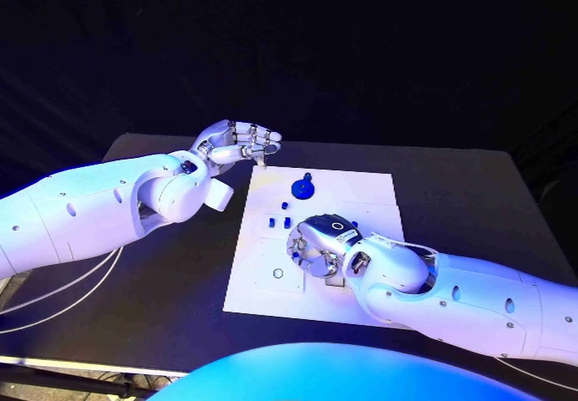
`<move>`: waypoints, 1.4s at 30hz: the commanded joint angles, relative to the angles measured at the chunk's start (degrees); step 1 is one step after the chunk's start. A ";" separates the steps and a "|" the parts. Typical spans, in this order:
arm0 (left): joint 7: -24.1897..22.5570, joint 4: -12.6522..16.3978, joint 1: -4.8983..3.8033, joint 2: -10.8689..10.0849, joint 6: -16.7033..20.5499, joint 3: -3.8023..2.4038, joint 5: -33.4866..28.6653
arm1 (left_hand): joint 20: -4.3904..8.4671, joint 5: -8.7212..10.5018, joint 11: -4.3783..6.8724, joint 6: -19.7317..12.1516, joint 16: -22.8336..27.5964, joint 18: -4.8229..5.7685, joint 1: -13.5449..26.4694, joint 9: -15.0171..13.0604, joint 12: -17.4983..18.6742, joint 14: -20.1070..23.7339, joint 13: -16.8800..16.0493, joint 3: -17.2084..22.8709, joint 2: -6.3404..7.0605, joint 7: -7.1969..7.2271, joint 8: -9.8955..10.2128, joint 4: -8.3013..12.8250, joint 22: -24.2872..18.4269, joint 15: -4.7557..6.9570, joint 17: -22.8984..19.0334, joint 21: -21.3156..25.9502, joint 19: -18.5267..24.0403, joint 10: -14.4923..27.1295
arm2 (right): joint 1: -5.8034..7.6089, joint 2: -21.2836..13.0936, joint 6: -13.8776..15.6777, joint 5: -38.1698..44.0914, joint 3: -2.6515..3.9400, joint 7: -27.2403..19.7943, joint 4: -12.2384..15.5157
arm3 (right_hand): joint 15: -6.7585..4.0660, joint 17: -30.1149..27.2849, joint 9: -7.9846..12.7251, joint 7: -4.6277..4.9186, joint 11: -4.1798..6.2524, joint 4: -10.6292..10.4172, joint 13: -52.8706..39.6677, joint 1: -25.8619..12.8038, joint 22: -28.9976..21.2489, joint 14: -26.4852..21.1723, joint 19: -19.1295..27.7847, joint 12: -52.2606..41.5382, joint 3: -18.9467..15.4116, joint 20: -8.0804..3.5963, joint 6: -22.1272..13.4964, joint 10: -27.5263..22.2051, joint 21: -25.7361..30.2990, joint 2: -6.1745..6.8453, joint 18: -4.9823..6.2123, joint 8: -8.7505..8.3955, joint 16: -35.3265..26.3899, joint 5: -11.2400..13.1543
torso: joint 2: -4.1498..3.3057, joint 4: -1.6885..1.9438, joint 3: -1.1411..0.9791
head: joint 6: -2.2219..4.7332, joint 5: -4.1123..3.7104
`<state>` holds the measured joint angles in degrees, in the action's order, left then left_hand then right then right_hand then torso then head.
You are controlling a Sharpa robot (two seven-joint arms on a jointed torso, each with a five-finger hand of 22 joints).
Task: Assemble the parts on the task board
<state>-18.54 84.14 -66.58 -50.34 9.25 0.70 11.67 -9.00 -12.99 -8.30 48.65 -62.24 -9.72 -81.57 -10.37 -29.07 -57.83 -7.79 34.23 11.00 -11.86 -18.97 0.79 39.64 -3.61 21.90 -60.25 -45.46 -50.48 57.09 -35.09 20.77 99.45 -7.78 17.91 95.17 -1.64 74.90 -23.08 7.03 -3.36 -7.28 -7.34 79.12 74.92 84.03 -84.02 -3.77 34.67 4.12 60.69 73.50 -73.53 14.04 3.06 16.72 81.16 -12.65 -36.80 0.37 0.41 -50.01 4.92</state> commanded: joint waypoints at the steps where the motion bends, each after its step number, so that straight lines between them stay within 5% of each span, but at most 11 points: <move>1: -0.17 0.17 -0.05 0.02 -0.91 -0.05 -0.34 | -0.01 -0.22 0.02 -0.02 0.35 -0.87 0.04 0.09 -0.17 0.15 0.06 -0.31 -0.48 -0.17 -0.29 0.10 -0.06 -0.04 -0.07 0.37 0.34 0.35 | -0.22 -0.10 -3.08 0.28 -0.18 -0.70 0.06 | 0.55 1.60 0.20 0.03 -0.12 0.02 0.17 -0.46 8.92 3.24 -1.46 0.28 -0.40 0.34 -0.39 -0.66 0.18 0.60 0.00 -0.43 -0.09 0.19 | 0.00 0.00 -0.03 | 0.01 0.00; 6: -0.15 0.07 -0.05 0.00 -0.88 -0.05 -0.34 | -0.02 -0.23 0.01 0.01 0.42 -0.88 0.10 0.10 -0.24 0.16 0.09 -0.36 -0.55 -0.17 -0.36 0.15 -0.10 -0.05 -0.13 0.42 0.36 0.43 | -0.22 -0.28 -2.21 0.21 -0.23 -0.44 0.11 | 0.68 2.07 0.33 0.18 -0.30 -0.02 0.38 -0.63 8.83 3.37 -1.36 0.30 -0.44 0.46 -0.79 -1.35 0.52 0.83 0.06 -0.82 0.27 0.15 | 0.02 -0.04 -0.05 | 0.01 0.09; 12: -0.13 -0.02 -0.06 0.01 -0.88 -0.05 -0.34 | -0.02 -0.23 0.01 0.01 0.42 -0.88 0.10 0.10 -0.24 0.16 0.09 -0.36 -0.55 -0.17 -0.36 0.15 -0.10 -0.05 -0.13 0.42 0.36 0.43 | -0.22 -0.44 -0.27 0.52 -0.25 0.64 0.12 | 2.02 -0.59 1.26 1.13 -1.72 -0.07 1.93 -1.18 6.92 2.17 0.42 0.18 -1.23 1.46 -3.49 -7.58 6.07 2.26 0.96 -3.22 -1.43 0.75 | 0.03 -0.02 -0.08 | 0.01 0.04; 14: -0.13 -0.06 -0.06 0.02 -0.88 -0.05 -0.34 | -0.02 -0.23 0.01 0.01 0.42 -0.88 0.10 0.10 -0.24 0.16 0.09 -0.36 -0.55 -0.17 -0.36 0.15 -0.10 -0.05 -0.13 0.42 0.36 0.43 | -0.22 -0.56 0.80 0.68 -0.25 1.29 0.19 | 2.73 -8.27 1.80 0.21 -2.78 0.66 2.94 -0.44 3.50 -1.43 3.96 -0.26 -3.69 2.38 -5.10 -12.45 15.59 1.97 2.40 -4.64 -6.83 1.11 | 0.03 -0.01 -0.06 | 0.01 0.02; 17: -0.12 -0.12 -0.05 0.03 -0.90 -0.05 -0.34 | -0.02 -0.23 0.01 0.01 0.42 -0.88 0.10 0.10 -0.24 0.16 0.09 -0.36 -0.55 -0.17 -0.36 0.15 -0.10 -0.05 -0.13 0.42 0.36 0.43 | -0.22 -0.89 2.15 0.80 -0.25 1.89 0.43 | 3.38 -10.99 2.37 -0.33 -3.26 0.54 3.23 0.99 2.03 -3.15 5.41 -1.53 -6.82 2.96 -6.12 -15.47 19.56 1.48 3.12 -6.02 -8.18 0.84 | 0.02 -0.02 -0.08 | 0.01 -0.06; 27: -0.05 -0.44 -0.05 -0.02 -0.92 -0.05 -0.35 | -0.03 -0.23 0.01 0.01 0.48 -0.88 0.12 0.11 -0.30 0.19 0.12 -0.38 -0.61 -0.17 -0.42 0.21 -0.14 -0.05 -0.19 0.46 0.38 0.50 | 0.17 -5.48 4.60 -0.02 0.18 1.85 4.65 | 3.44 -12.00 2.84 -0.48 -3.29 -0.68 3.02 2.60 1.78 -3.68 5.38 -4.39 -10.41 3.21 -5.89 -16.96 20.18 0.82 3.21 -6.95 -7.90 0.77 | 0.13 -0.17 -0.01 | 0.03 -0.31; 37: 0.02 -0.62 -0.04 -0.09 -1.09 -0.03 -0.38 | -0.03 -0.23 0.01 0.01 0.48 -0.88 0.12 0.11 -0.30 0.19 0.12 -0.38 -0.61 -0.17 -0.42 0.21 -0.14 -0.05 -0.19 0.46 0.38 0.50 | 4.57 -12.86 1.63 -2.67 1.25 2.13 7.94 | 2.90 -7.86 3.23 -0.15 -2.77 -1.97 3.01 3.74 4.47 -0.75 2.14 -7.37 -10.81 2.71 -5.08 -16.63 12.81 0.86 2.02 -7.58 -4.15 0.58 | 0.06 -0.17 -0.01 | 0.90 -1.53; 42: 0.04 -0.69 -0.04 -0.03 -1.17 -0.02 -0.40 | -0.03 -0.23 0.01 0.01 0.48 -0.88 0.12 0.11 -0.30 0.19 0.12 -0.38 -0.61 -0.17 -0.42 0.21 -0.14 -0.05 -0.19 0.46 0.38 0.50 | 6.48 -15.00 -2.07 -3.94 1.44 2.08 6.64 | 3.40 -10.46 3.83 -1.02 -3.36 -3.27 3.43 4.75 3.26 -1.93 3.29 -7.92 -14.20 3.03 -6.33 -20.07 16.50 1.12 2.52 -8.99 -5.32 1.46 | -0.03 -0.09 -0.08 | 1.19 -1.95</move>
<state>-18.26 83.38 -66.58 -50.46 9.08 0.72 11.64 -9.01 -12.99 -8.30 48.65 -62.03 -9.72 -81.57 -10.33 -29.07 -57.84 -7.75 34.07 11.01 -11.86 -19.18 0.95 39.60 -3.60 21.77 -60.03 -45.46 -50.48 63.42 -49.84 22.70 97.04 -6.32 19.97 102.24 1.55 64.91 -19.36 6.23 -6.58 -10.33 -3.98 83.44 74.94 82.47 -81.22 -11.34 21.45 7.12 54.74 54.11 -57.68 15.22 5.31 8.05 76.07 -11.44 -36.74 0.20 0.39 -48.96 3.22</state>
